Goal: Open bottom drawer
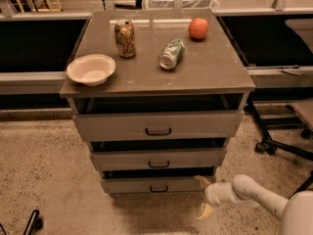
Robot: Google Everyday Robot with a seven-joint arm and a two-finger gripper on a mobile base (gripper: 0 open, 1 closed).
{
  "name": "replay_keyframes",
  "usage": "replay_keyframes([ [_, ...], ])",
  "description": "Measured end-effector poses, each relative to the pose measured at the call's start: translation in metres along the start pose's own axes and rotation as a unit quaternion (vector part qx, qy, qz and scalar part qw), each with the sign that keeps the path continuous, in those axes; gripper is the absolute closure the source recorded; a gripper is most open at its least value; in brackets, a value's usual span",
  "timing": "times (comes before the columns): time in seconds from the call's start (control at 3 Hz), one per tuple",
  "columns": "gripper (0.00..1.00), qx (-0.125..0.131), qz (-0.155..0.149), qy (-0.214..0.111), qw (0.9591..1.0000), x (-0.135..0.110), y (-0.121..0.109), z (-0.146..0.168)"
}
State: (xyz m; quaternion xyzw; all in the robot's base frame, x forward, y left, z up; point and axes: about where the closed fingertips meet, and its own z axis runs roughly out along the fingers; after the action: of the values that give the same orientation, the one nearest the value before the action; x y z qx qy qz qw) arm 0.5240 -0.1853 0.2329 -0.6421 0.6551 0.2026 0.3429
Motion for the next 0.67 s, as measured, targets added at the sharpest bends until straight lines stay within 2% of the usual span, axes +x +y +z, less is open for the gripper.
replay_keyframes([
  [0.33, 0.00, 0.021, -0.035, 0.023, 0.9989, 0.007, -0.004, 0.012],
  [0.67, 0.00, 0.013, -0.051, 0.043, 0.9977, 0.018, -0.009, 0.028],
])
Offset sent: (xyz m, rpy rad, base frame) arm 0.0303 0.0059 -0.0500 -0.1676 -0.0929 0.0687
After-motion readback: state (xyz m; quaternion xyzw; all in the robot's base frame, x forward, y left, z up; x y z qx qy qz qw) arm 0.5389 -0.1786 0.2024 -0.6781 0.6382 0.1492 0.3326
